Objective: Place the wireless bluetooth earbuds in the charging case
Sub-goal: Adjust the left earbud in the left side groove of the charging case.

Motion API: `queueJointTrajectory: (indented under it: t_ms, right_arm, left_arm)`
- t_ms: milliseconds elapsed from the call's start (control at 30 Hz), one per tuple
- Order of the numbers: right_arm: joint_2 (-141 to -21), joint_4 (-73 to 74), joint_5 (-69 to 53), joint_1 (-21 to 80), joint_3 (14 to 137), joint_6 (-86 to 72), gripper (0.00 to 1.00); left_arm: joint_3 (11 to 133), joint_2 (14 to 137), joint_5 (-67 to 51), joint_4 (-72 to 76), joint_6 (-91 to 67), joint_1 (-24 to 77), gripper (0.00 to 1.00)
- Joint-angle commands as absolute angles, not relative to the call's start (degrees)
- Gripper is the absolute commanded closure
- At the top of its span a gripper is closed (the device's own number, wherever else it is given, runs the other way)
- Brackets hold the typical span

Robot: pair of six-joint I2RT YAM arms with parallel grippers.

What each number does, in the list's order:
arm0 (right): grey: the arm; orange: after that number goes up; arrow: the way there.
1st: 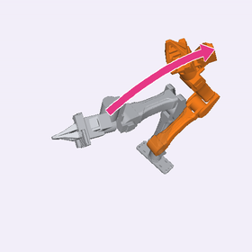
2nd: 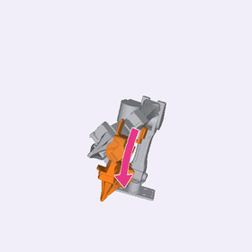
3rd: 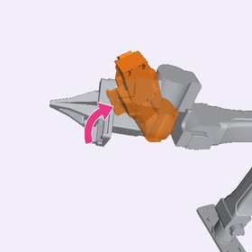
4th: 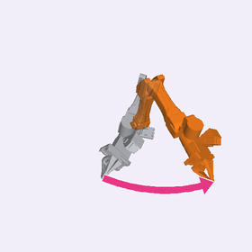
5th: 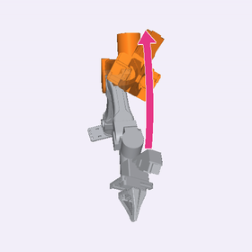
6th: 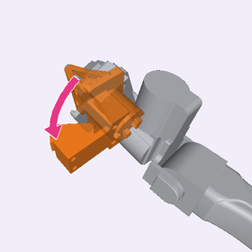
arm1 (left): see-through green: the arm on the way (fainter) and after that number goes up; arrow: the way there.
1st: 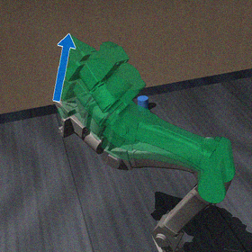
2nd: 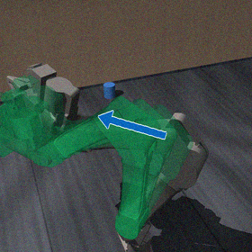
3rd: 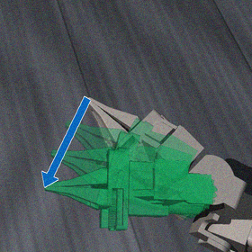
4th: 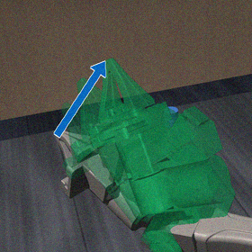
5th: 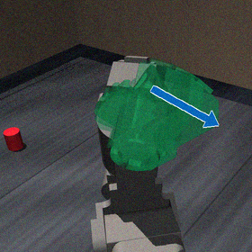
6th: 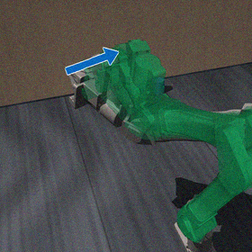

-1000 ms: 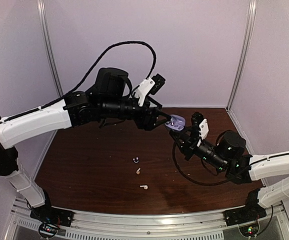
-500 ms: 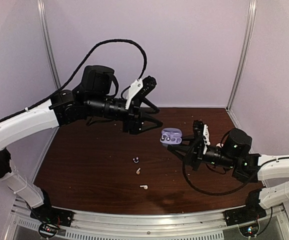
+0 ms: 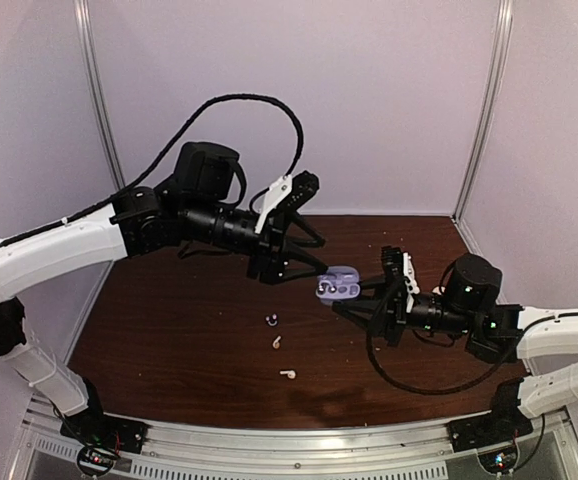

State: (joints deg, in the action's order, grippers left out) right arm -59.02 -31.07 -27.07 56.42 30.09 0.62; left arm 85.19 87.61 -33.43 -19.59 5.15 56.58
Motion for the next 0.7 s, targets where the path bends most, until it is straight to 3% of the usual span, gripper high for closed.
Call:
queueJointTrajectory:
  t_ms: [0, 667]
  right_arm:
    - [-58.08, -31.68, -28.51, 55.98, 32.02, 0.00, 1.00]
    - [-57.17, -33.60, -30.28, 55.38, 32.41, -2.21, 1.00]
  left_arm:
    - [83.81, 87.99, -35.24, -18.34, 6.73, 56.51, 0.39]
    - [80.95, 88.56, -34.65, -17.67, 8.50, 56.49, 0.44]
